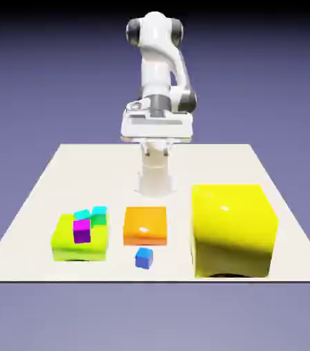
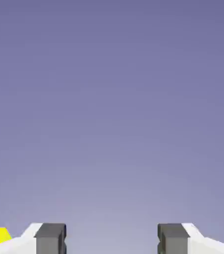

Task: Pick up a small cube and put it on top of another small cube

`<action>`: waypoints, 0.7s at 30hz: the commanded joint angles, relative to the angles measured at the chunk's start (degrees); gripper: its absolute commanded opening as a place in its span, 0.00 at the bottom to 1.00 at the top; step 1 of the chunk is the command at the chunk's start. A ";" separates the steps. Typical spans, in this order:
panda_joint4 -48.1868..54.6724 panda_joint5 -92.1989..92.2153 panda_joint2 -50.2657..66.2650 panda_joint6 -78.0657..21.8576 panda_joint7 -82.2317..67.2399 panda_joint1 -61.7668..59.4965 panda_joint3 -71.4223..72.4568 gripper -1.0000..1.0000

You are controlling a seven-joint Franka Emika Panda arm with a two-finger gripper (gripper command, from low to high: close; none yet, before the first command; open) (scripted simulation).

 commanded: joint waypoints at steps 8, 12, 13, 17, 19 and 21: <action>7.08 -0.75 16.61 -7.08 6.14 -3.77 1.89 0.50; 10.62 -1.12 24.92 -10.62 9.21 -5.65 2.84 0.50; 11.51 -1.22 27.00 -11.51 9.98 -6.12 3.08 0.50; 15.05 -1.59 35.30 -15.05 13.05 -8.00 4.02 0.50; 16.82 -1.78 39.46 -16.82 14.58 -8.95 4.50 0.50; 18.59 -1.96 43.61 -18.59 16.12 -9.89 4.97 0.50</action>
